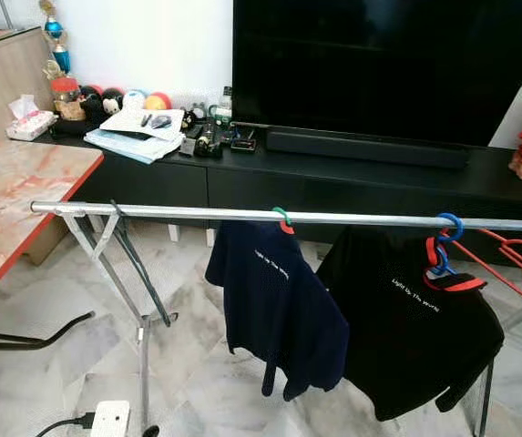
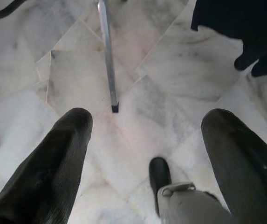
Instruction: Hang hanger
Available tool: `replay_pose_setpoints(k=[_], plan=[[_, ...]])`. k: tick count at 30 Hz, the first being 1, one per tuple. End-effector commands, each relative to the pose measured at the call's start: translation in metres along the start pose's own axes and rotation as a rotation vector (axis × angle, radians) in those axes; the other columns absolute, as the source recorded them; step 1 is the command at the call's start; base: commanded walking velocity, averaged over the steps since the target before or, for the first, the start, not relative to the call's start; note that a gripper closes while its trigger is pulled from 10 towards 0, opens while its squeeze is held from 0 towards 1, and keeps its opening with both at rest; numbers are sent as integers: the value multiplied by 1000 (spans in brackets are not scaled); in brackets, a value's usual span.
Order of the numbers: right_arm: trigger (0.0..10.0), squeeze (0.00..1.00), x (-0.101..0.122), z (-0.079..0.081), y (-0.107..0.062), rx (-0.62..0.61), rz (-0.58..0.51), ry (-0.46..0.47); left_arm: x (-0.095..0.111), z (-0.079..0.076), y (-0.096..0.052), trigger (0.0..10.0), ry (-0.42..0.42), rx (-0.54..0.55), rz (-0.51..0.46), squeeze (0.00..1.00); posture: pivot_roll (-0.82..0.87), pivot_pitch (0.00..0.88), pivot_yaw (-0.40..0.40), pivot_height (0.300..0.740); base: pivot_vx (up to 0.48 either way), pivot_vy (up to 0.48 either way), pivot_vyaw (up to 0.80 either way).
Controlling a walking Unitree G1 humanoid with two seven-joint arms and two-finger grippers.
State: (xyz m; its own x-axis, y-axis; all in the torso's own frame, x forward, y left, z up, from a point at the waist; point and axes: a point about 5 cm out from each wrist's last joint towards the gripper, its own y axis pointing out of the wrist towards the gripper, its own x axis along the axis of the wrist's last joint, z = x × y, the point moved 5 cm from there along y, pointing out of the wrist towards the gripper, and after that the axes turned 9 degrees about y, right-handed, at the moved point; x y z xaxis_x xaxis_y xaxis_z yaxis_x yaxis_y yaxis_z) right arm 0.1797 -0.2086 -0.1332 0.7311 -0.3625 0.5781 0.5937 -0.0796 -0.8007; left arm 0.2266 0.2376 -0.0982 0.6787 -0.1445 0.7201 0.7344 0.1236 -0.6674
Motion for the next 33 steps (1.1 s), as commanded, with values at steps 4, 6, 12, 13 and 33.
replay_pose_setpoints(k=[4, 6, 12, 13, 33], plan=[[10000, 0, -3, 5, 0, 11, -1, 21, -28, 20, -10, 10000, 13, 20, 90, 0, -7, 0, 15, 740, 0, 0, 0], [10000, 0, -3, 7, 0, 19, 2, 14, -35, 27, -13, 10000, 14, 32, 113, 0, -9, 0, 20, 740, 0, 0, 0], [10000, 0, -4, 9, 0, 18, 3, 15, -46, 26, -16, 10000, 10, 28, 152, 0, -12, 0, 21, 740, 0, -89, 0], [10000, 0, -4, 8, 0, 16, 3, 15, -46, 22, -16, 10000, 12, 22, 152, 0, -12, 0, 21, 740, 0, -285, 0], [10000, 0, -1, 6, 1, 13, 3, 7, -53, 20, -17, 10000, -1, 27, 190, 0, -2, 0, 3, 740, 0, -347, 0]])
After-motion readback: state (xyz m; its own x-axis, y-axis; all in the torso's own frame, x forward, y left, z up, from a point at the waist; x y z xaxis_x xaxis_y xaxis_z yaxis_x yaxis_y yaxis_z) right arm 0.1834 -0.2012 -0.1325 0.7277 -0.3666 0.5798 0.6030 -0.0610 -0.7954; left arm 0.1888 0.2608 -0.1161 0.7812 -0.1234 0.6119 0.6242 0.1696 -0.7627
